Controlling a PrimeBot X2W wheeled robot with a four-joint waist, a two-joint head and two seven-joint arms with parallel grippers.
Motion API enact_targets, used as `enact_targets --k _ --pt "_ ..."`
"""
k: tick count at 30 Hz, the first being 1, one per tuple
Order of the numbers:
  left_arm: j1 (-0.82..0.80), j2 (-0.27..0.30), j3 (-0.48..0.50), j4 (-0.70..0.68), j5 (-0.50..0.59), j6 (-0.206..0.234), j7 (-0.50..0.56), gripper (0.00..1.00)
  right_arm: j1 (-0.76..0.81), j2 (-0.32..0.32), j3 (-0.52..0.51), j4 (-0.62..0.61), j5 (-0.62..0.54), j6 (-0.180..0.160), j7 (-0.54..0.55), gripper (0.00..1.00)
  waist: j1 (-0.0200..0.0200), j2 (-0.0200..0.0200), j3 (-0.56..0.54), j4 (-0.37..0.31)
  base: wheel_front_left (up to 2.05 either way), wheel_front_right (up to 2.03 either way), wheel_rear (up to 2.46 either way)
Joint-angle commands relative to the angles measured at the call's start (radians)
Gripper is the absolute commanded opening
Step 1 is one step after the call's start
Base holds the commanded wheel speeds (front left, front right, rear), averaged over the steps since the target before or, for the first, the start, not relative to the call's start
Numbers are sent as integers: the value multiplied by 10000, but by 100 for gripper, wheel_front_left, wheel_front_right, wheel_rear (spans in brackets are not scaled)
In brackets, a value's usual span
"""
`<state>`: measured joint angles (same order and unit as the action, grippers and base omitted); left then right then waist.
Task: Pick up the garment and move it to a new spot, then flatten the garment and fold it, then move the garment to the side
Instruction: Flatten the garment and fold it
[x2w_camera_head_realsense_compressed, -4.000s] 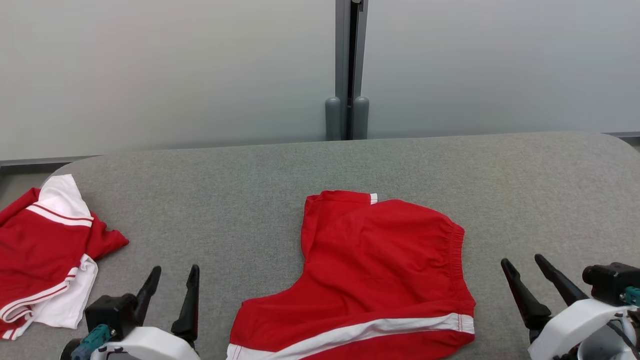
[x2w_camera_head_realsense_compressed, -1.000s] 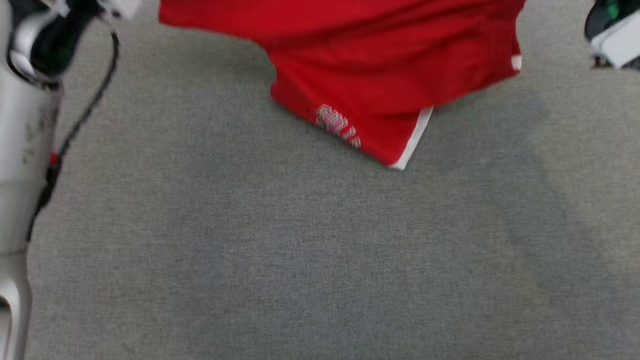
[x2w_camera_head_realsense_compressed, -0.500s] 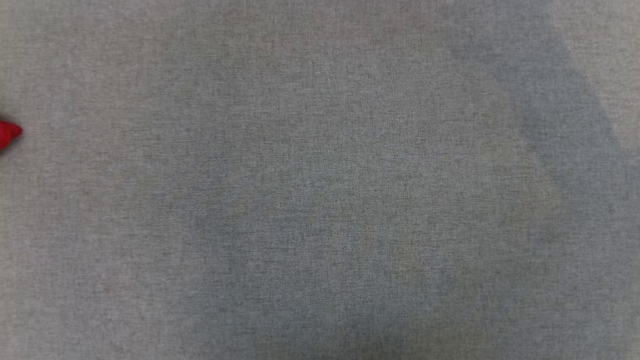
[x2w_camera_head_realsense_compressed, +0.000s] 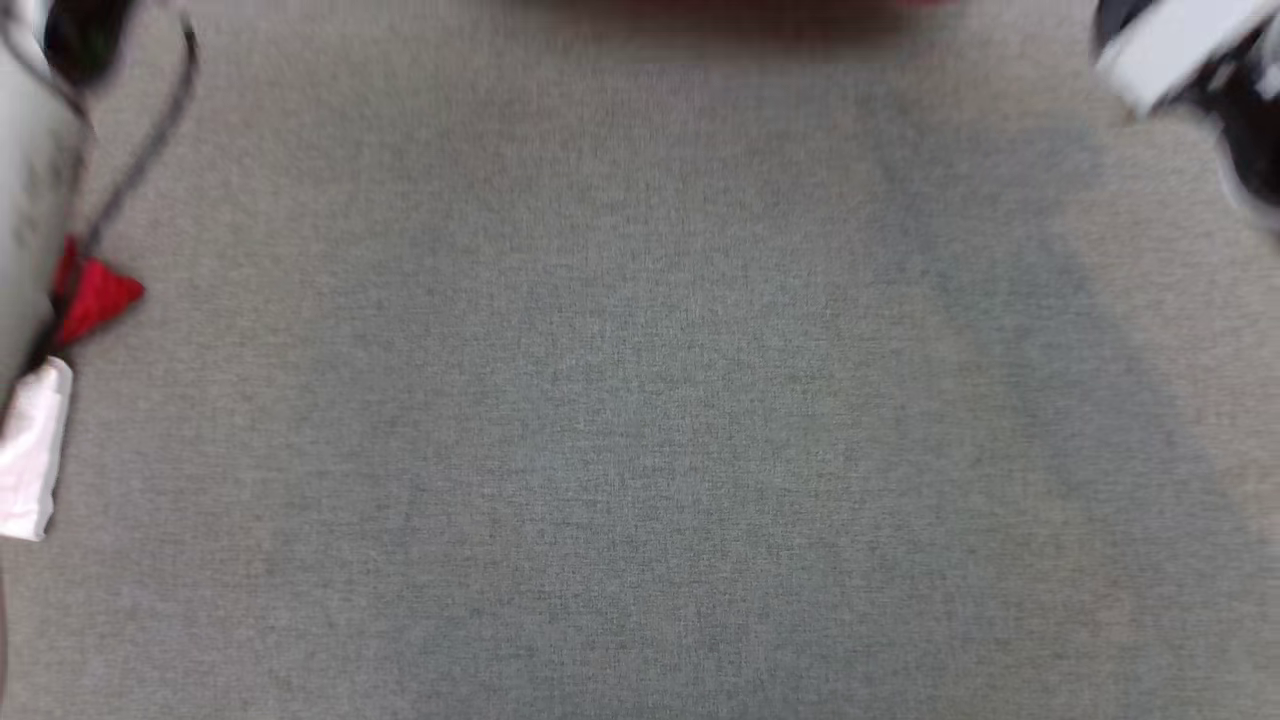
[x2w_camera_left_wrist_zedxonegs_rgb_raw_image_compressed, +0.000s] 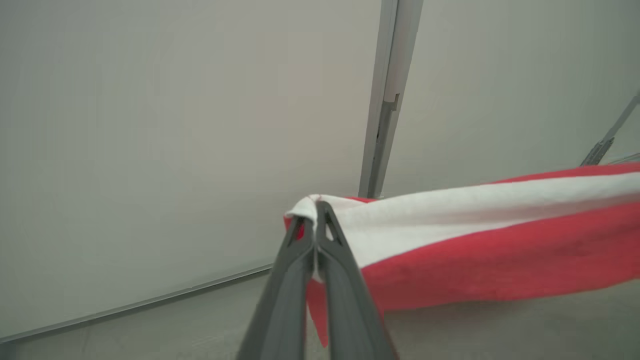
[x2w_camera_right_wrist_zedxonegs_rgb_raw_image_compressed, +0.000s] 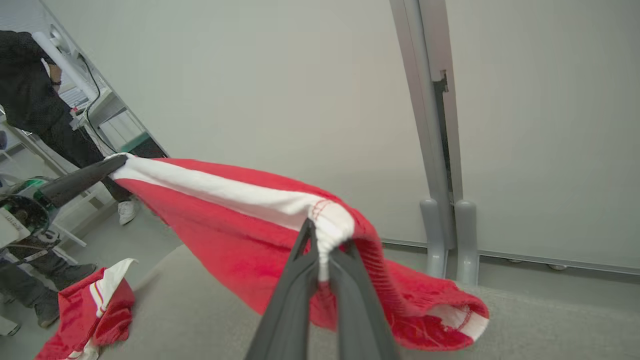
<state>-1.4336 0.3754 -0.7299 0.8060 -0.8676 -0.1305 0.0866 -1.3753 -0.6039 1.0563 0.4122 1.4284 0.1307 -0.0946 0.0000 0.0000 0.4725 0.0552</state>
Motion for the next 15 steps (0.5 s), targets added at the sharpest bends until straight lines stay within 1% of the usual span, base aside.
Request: enact_targets --k 1,4,6,9,13,15 --pt "484 167 -141 -143 -254 7 234 0 401 -135 220 -116 130 2 121 0 0 0 -575 -7 0 0 0" --pt "1680 631 -571 -612 -1085 7 1219 0 1226 -308 869 -475 440 4 330 0 0 0 -1276 -54 0 0 0" --pt "2518 996 -940 -1120 -1600 7 2068 0 1759 -408 1253 -754 626 2 472 0 0 0 -1750 -117 0 0 0" --pt "3610 1782 -1339 -2158 -2297 7 3021 0 2476 -590 1670 -1225 800 2 665 0 0 0 -2382 -222 0 0 0" --pt "4973 2790 -1536 -3618 -3145 12 3988 0 3466 -934 1989 -1935 987 4 1055 0 0 0 -3080 -303 0 0 0" --pt "5663 3243 -1650 -4421 -3560 103 4429 0 4029 -1148 2077 -2307 1089 2 1147 0 0 0 -3421 -326 0 0 0"
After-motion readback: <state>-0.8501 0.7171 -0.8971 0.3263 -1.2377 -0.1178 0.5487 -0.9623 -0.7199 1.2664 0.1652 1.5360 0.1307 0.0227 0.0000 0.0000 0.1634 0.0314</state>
